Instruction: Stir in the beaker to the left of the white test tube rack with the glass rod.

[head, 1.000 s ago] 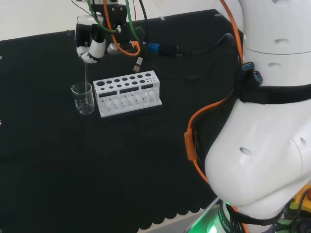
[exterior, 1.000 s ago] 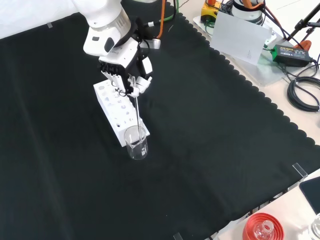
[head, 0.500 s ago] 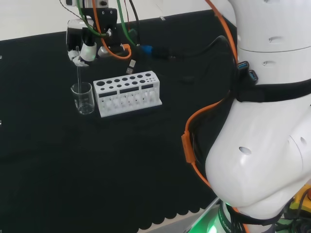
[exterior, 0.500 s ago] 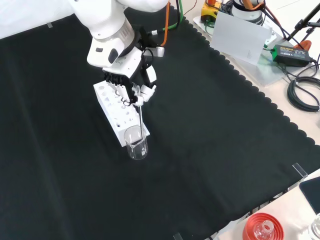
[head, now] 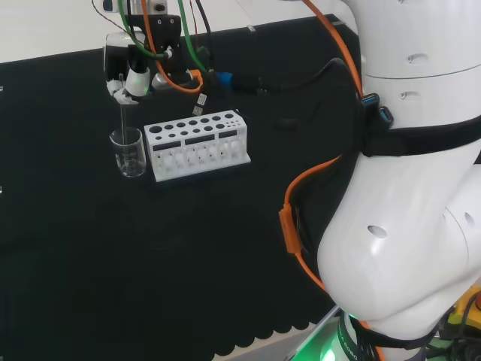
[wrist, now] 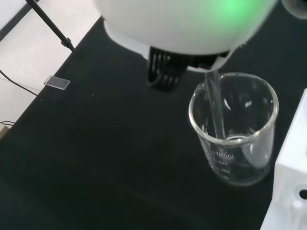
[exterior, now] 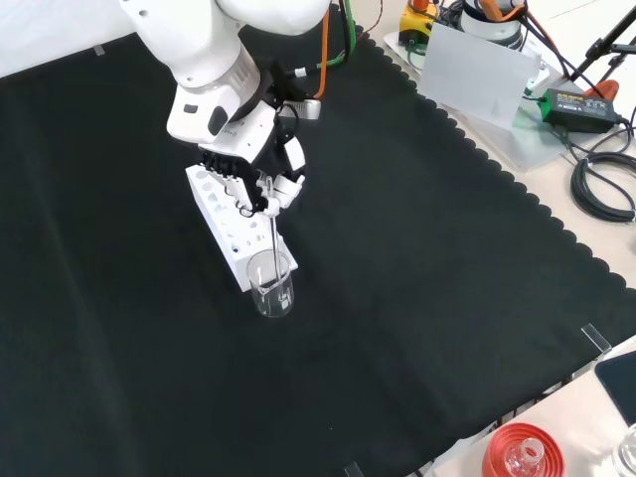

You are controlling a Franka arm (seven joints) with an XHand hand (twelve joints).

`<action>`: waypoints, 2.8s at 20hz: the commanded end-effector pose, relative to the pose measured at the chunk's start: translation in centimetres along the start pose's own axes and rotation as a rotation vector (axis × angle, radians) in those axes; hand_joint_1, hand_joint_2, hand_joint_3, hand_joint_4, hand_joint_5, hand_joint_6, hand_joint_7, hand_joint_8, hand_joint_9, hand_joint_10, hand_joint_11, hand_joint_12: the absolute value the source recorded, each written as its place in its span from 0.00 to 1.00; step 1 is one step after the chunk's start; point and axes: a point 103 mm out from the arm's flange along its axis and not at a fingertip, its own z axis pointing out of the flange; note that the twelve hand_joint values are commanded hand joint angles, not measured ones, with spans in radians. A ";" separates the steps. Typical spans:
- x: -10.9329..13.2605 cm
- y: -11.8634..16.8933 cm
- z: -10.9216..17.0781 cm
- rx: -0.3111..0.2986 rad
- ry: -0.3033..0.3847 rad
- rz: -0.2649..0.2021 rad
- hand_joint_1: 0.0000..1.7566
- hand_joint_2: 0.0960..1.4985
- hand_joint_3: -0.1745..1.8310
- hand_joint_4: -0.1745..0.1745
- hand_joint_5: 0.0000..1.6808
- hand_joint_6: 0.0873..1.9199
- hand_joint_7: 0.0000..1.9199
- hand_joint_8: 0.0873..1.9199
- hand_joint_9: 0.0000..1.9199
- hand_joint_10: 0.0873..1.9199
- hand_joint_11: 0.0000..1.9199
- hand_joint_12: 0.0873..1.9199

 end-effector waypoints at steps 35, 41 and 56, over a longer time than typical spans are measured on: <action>-1.0 -2.3 -2.0 -0.017 -0.032 0.028 0.76 0.23 0.62 0.00 0.75 0.36 0.75 0.36 0.99 0.00 0.88 0.23; 0.6 -2.2 -2.3 -0.016 -0.052 0.027 0.76 0.23 0.62 0.00 0.75 0.36 0.75 0.36 0.99 0.00 0.88 0.23; 1.1 -2.5 -2.3 -0.039 -0.047 0.029 0.76 0.23 0.61 0.00 0.75 0.36 0.75 0.36 0.99 0.00 0.88 0.23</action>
